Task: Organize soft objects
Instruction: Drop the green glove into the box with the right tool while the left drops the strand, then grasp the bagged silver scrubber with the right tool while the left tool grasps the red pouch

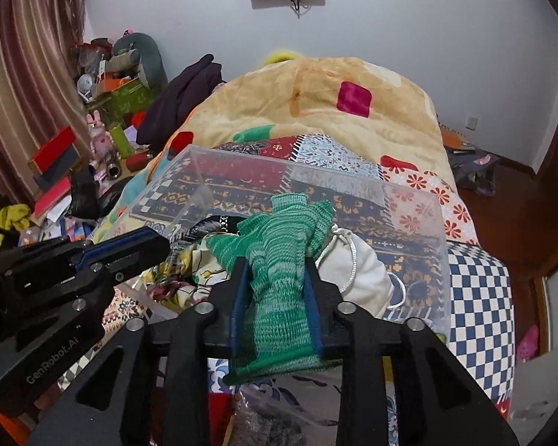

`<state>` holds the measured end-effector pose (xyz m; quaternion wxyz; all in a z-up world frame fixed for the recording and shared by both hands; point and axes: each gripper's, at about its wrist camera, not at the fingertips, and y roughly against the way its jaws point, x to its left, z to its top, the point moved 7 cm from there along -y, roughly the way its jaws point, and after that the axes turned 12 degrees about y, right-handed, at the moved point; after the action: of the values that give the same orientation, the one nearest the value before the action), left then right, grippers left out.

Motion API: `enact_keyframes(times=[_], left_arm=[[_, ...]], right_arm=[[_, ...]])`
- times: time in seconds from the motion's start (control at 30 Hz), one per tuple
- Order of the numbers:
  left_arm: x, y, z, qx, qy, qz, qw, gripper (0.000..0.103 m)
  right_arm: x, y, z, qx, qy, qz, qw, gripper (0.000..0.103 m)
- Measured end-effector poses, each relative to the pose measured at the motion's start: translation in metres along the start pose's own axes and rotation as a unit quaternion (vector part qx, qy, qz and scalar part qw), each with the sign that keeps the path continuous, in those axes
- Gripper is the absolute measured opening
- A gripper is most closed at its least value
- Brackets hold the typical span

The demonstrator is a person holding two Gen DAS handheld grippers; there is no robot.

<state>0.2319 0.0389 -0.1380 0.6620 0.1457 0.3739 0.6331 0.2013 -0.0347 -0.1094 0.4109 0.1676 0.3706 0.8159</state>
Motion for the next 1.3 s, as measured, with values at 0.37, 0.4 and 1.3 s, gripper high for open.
enact_keyframes(times=[0.37, 0.4, 1.3], left_arm=[[-0.003, 0.037, 0.008, -0.021, 0.011, -0.019, 0.9995, 0.010], [-0.004, 0.042, 0.008, -0.025, 0.011, -0.019, 0.9994, 0.012], [-0.016, 0.071, -0.060, 0.003, 0.008, -0.007, 0.9999, 0.059]], right_arm=[[-0.001, 0.040, 0.010, -0.045, 0.008, -0.017, 0.999, 0.052], [-0.002, 0.044, 0.011, -0.050, 0.008, -0.019, 0.999, 0.054], [-0.014, 0.082, -0.056, -0.043, -0.034, -0.026, 0.998, 0.068]])
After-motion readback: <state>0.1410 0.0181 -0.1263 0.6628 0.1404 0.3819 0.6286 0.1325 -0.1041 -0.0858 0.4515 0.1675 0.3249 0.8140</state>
